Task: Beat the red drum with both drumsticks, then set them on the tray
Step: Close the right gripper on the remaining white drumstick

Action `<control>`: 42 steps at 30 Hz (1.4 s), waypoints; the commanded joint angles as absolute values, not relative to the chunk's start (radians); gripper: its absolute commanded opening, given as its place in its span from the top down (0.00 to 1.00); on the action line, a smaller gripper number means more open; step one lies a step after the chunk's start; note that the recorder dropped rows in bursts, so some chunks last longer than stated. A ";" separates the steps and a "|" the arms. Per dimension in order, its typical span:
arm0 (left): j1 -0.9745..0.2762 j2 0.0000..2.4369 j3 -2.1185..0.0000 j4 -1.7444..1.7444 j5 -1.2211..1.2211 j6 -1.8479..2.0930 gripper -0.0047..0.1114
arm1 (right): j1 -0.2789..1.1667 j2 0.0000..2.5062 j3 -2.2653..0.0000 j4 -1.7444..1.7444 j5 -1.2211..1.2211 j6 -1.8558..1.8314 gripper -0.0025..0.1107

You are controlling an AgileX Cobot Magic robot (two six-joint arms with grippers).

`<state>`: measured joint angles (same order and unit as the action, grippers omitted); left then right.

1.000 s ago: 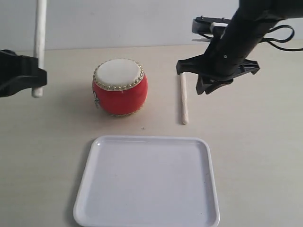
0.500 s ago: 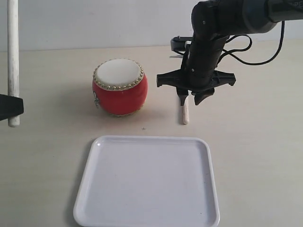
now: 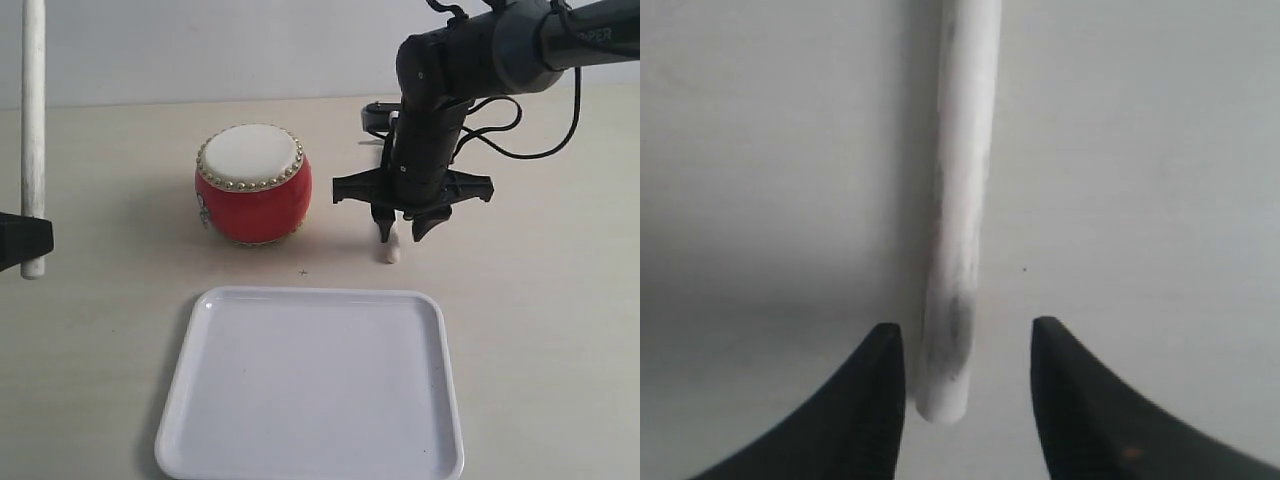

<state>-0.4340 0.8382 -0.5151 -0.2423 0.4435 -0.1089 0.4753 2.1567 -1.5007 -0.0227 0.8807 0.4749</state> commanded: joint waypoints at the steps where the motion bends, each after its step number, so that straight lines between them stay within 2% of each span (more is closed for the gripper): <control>1: -0.430 0.834 -0.512 -0.239 0.430 -0.104 0.96 | 0.488 2.171 -1.513 -0.034 0.870 0.482 0.61; 28: -0.430 0.834 -0.512 -0.239 0.426 -0.104 0.96 | 0.488 2.218 -1.543 -0.063 0.884 0.578 0.62; 32: -0.430 0.834 -0.512 -0.239 0.423 -0.104 0.96 | 0.488 2.218 -1.543 -0.063 0.884 0.578 0.65; 39: -0.430 0.834 -0.512 -0.239 0.418 -0.104 0.96 | 0.488 2.218 -1.543 -0.063 0.884 0.578 0.81; 42: -0.430 0.834 -0.512 -0.239 0.418 -0.104 0.96 | 0.488 2.220 -1.543 -0.063 0.888 0.578 0.83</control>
<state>-0.4340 0.8382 -0.5151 -0.2423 0.4358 -0.1070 0.4871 2.2184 -1.5364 -0.0532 0.8859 0.5738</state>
